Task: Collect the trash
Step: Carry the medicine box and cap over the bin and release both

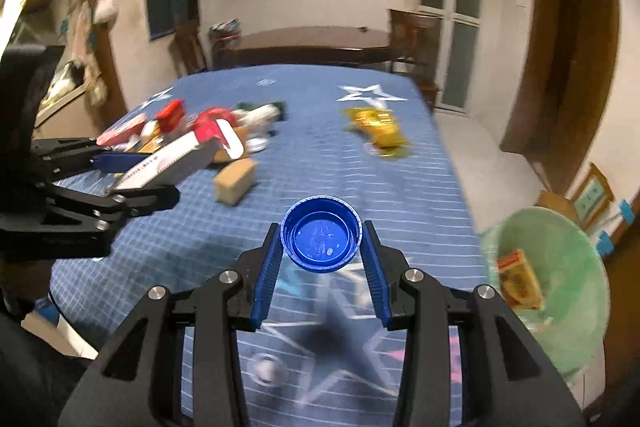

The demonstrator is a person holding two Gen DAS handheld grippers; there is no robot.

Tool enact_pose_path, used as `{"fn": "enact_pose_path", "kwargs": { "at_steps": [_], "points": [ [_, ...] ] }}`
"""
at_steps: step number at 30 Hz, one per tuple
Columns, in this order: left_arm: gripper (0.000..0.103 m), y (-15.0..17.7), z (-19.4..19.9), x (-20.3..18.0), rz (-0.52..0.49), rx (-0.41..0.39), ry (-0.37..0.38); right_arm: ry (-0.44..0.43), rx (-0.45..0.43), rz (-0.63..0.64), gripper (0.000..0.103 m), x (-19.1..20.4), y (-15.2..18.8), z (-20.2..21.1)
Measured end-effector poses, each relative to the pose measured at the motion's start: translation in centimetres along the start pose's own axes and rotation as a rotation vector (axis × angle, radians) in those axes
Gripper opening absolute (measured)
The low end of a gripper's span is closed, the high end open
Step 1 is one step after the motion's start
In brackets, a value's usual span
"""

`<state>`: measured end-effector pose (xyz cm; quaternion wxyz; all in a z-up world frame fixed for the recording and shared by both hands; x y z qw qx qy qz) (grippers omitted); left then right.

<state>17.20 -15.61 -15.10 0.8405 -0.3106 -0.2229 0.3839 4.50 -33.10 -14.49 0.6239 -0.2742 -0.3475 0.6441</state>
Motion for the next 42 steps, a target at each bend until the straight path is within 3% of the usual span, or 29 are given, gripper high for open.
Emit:
{"fn": "enact_pose_path", "kwargs": {
  "at_steps": [8,17,28,35,42],
  "points": [
    [0.058,-5.9,-3.3,-9.5,-0.127,-0.022,0.030,0.144,-0.006,-0.094,0.038,-8.8,0.4,4.6],
    [0.058,-10.8,-7.5,-19.6,-0.252,-0.007,0.078,0.307,0.057,-0.215,0.038,-19.4,1.6,7.8],
    [0.058,-14.1,-12.6,-30.8,-0.338,0.051,0.132,0.381,0.172,-0.288,0.038,-26.2,3.9,7.8],
    [0.058,-13.6,-14.3,-33.2,-0.341,0.083,0.154,0.380,0.218,-0.304,0.038,-27.3,5.0,7.5],
    [0.058,-13.4,-14.5,-32.8,-0.340,0.084,0.158,0.369,0.237,-0.303,0.038,-27.6,5.0,7.0]
  ]
}}
Point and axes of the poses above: each gripper's, at about its wrist camera, not at the fingertips, and z roughly against the way its jaws point, x to its left, y to its underside, the point moved 7 cm from there along -z, roughly the way its jaws point, and after that the axes turned 6 degrees about -y, right-handed, at the moved point
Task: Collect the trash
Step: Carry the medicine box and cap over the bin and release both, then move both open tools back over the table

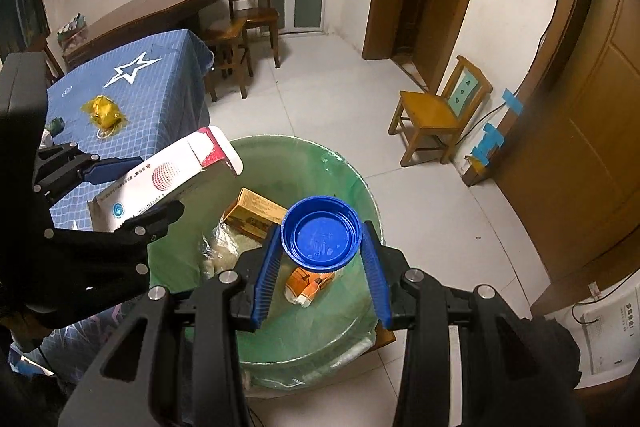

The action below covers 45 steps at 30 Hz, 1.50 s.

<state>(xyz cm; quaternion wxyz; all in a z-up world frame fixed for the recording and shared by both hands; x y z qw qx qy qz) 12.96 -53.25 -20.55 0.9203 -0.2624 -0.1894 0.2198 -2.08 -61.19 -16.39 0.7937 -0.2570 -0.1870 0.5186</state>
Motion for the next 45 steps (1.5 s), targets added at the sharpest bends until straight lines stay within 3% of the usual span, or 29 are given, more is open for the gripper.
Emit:
{"fn": "enact_pose_path", "kwargs": {
  "at_steps": [21,22,23,24,45],
  "points": [
    [0.060,0.5,0.0,0.4,-0.009,0.006,0.008,-0.011,0.001,0.024,0.038,0.4,-0.4,-0.6],
    [0.063,0.5,-0.1,0.4,-0.010,0.008,0.009,-0.009,-0.006,0.030,0.041,0.4,-0.4,-0.6],
    [0.066,0.6,-0.2,0.5,-0.009,0.016,0.008,-0.006,-0.005,0.028,0.051,0.4,-0.5,-0.7],
    [0.071,0.6,-0.2,0.5,-0.008,0.019,0.011,-0.007,-0.010,0.024,0.053,0.4,-0.5,-0.6],
    [0.072,1.1,0.4,1.5,0.008,0.001,0.004,-0.005,-0.028,-0.012,0.053,-0.7,0.3,-0.4]
  ]
}}
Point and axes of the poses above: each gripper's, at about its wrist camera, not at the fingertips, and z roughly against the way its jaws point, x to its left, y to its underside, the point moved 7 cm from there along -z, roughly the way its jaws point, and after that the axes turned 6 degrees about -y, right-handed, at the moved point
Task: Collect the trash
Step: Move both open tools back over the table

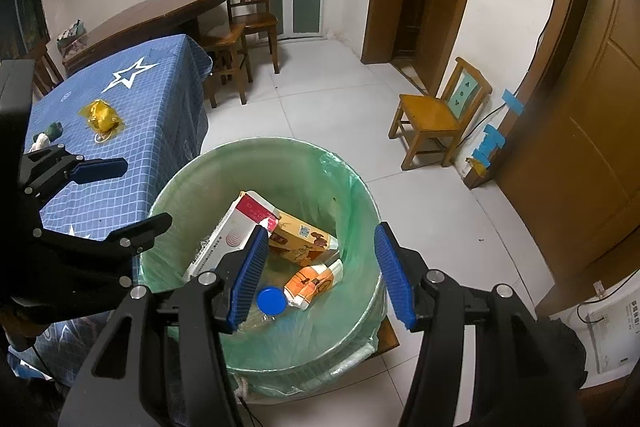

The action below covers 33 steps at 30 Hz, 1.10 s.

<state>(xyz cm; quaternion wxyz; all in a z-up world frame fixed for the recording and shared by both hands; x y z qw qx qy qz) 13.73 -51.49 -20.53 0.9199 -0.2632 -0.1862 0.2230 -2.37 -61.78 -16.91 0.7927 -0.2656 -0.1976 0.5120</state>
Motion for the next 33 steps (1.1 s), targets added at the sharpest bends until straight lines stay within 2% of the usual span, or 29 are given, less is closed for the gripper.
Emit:
{"fn": "enact_pose_path", "kwargs": {
  "at_steps": [8,15,19,21,27,33],
  "points": [
    [0.072,0.5,0.8,0.2,-0.001,-0.015,-0.013,0.023,-0.020,0.011,0.053,0.5,-0.3,0.5],
    [0.072,1.5,2.5,1.9,0.026,-0.074,-0.091,0.042,-0.147,-0.012,0.054,1.9,-1.0,2.0],
    [0.075,3.6,3.7,4.1,0.045,-0.106,-0.158,0.024,-0.218,-0.016,0.066,4.0,-1.1,2.3],
    [0.075,4.7,4.2,5.3,0.060,-0.106,-0.168,0.004,-0.242,-0.007,0.071,5.2,-1.0,2.2],
    [0.084,9.4,7.1,10.4,0.155,-0.122,-0.186,-0.074,-0.289,0.021,0.097,10.2,-0.6,1.8],
    [0.088,14.9,9.7,16.0,0.270,-0.117,-0.213,-0.162,-0.309,0.050,0.097,15.8,-0.5,1.4]
  ]
}}
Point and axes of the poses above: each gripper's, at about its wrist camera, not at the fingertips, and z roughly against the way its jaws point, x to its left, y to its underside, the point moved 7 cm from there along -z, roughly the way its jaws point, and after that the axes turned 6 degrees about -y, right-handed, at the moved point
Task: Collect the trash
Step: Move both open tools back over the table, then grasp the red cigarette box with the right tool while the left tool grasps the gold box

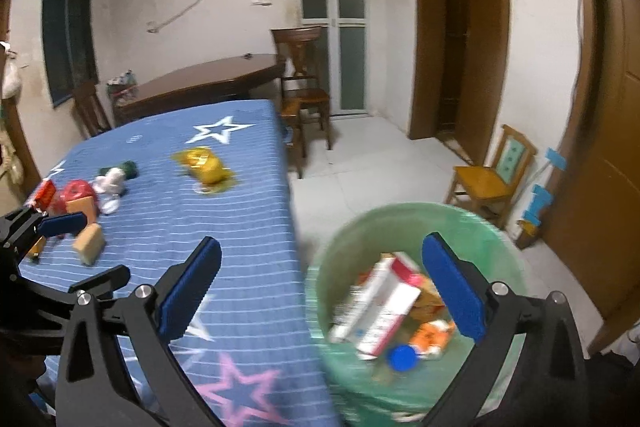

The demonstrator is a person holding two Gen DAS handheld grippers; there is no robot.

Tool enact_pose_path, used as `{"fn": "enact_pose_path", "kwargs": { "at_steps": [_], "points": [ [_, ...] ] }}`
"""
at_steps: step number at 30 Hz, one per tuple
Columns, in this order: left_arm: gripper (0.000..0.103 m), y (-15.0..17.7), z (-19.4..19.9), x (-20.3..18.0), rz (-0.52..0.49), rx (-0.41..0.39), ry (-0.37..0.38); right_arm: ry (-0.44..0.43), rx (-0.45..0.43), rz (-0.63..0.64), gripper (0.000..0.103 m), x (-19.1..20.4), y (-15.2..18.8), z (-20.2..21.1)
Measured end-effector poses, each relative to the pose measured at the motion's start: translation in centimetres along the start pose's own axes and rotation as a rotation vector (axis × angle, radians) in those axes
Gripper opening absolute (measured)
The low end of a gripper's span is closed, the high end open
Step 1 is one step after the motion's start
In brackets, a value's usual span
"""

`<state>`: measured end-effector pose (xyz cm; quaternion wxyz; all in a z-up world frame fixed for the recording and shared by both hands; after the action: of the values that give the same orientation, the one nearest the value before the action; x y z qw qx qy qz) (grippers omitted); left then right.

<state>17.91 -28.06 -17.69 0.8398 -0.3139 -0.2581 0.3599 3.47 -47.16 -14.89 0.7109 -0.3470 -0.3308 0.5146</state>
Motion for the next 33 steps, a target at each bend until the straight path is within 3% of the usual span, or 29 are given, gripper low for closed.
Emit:
{"fn": "enact_pose_path", "kwargs": {
  "at_steps": [12,21,24,27,28,31,33],
  "points": [
    [0.090,8.8,4.8,16.2,0.276,0.016,-0.157,-0.211,0.083,0.012,0.097,11.6,2.0,-3.0],
    [0.090,17.9,8.8,28.7,0.453,0.053,-0.321,-0.430,0.085,0.225,0.097,25.2,1.7,-3.4],
    [0.090,20.3,10.0,31.2,0.525,0.055,-0.307,-0.520,0.080,0.269,0.097,29.9,0.7,-3.8],
    [0.090,21.3,10.8,31.9,0.544,0.041,-0.281,-0.599,0.107,0.322,0.084,34.4,0.1,-5.3],
    [0.089,21.2,10.7,31.9,0.546,0.038,-0.275,-0.610,0.131,0.357,0.073,36.4,0.1,-6.4],
    [0.082,20.6,10.3,31.5,0.549,0.030,-0.231,-0.581,0.170,0.446,0.054,39.4,0.4,-8.9],
    [0.079,20.1,9.5,31.2,0.559,0.038,-0.187,-0.552,0.189,0.459,0.052,40.3,0.5,-10.7]
  ]
}}
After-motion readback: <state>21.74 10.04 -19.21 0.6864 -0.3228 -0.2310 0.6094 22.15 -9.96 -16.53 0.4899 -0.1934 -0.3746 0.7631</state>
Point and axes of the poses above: each gripper's, at about its wrist camera, not at the fingertips, and z roughly against the way its jaws point, x to its left, y to its underside, the point moved 7 cm from there along -z, roughly the way its jaws point, and after that the axes turned 6 degrees about -y, right-handed, at the moved point
